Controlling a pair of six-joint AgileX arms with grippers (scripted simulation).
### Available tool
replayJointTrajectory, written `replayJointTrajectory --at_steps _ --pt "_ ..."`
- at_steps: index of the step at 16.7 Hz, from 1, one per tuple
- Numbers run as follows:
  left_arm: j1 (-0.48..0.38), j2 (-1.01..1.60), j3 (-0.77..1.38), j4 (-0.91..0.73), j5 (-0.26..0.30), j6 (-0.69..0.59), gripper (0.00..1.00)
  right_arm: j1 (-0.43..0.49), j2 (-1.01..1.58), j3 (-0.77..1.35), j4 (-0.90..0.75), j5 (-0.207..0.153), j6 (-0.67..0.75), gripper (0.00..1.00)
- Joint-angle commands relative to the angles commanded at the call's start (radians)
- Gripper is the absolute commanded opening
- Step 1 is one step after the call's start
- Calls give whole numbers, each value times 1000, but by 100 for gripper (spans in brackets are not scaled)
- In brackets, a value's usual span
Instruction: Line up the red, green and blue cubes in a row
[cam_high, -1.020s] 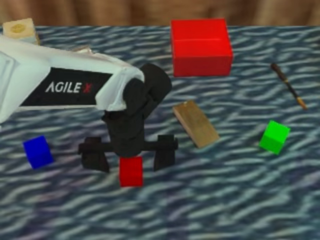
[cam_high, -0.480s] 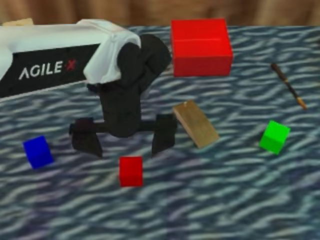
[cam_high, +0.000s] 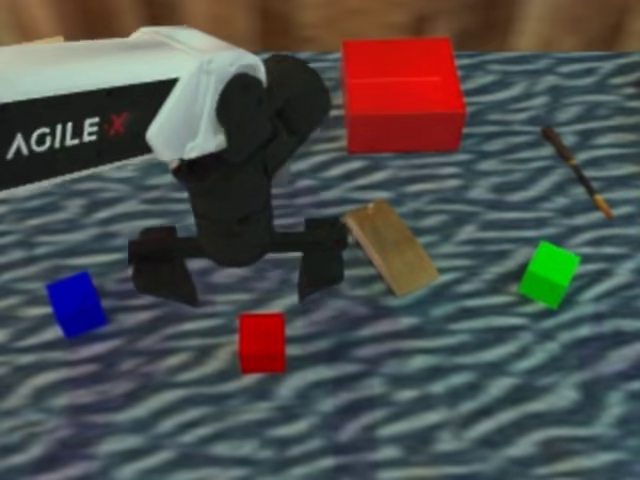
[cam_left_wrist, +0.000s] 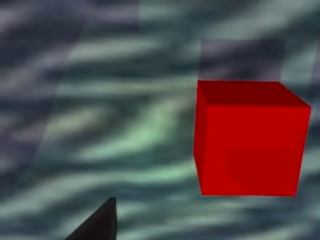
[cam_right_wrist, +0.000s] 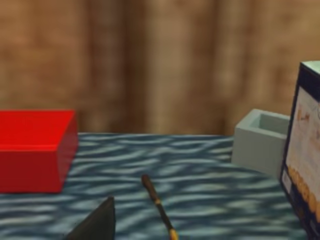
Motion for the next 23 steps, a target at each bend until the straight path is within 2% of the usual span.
replayJointTrajectory --at_steps 5,10,17,23 --pt "113 -260 -206 131 -7 19 100 36 253 227 -148 -1 -108 100" --pt "288 -732 -555 357 -13 101 100 89 744 579 -390 3 -282 100" --pt "504 -1406 -1060 701 -9 339 100 172 1478 1081 -756 5 -538 100" --pt "607 -1795 -1332 934 10 558 100 225 1902 1415 -974 4 -699 100"
